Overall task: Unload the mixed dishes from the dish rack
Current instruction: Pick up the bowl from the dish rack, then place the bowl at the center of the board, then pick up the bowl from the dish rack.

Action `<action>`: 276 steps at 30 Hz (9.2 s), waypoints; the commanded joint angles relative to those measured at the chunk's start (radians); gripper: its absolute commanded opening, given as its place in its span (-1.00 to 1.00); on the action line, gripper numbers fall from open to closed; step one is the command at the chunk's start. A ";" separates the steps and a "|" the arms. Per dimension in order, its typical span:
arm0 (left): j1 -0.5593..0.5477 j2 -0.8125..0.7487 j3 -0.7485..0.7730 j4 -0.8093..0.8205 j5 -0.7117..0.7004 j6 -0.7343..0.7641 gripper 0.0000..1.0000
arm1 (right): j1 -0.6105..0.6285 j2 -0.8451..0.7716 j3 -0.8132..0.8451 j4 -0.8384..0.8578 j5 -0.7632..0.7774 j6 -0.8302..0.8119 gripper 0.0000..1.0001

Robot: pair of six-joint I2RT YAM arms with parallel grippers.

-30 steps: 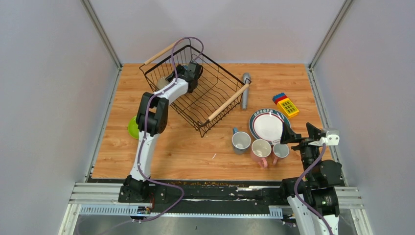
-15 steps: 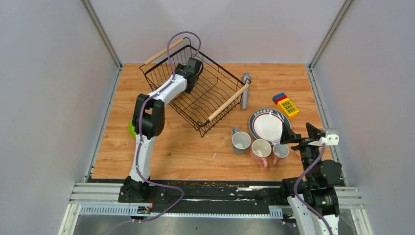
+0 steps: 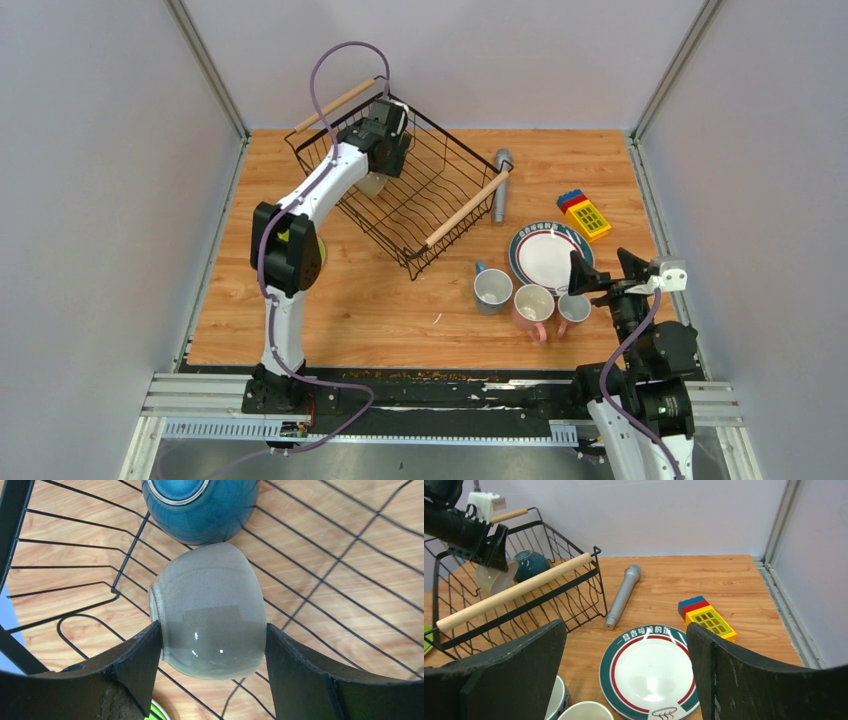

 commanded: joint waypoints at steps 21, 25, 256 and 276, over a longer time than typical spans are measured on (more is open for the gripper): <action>0.051 -0.521 -0.316 0.285 0.444 -0.461 -0.42 | 0.002 0.479 0.206 0.226 -0.671 0.170 0.79; 0.053 -0.599 -0.405 0.351 0.505 -0.533 -0.44 | 0.016 0.613 0.210 0.345 -0.813 0.180 0.77; -0.042 0.408 0.109 0.594 -0.160 0.735 1.00 | 0.396 0.468 0.077 0.076 0.399 -0.100 0.96; -0.077 0.385 0.015 0.749 -0.269 0.820 0.45 | 0.395 0.480 0.072 0.086 0.380 -0.108 0.92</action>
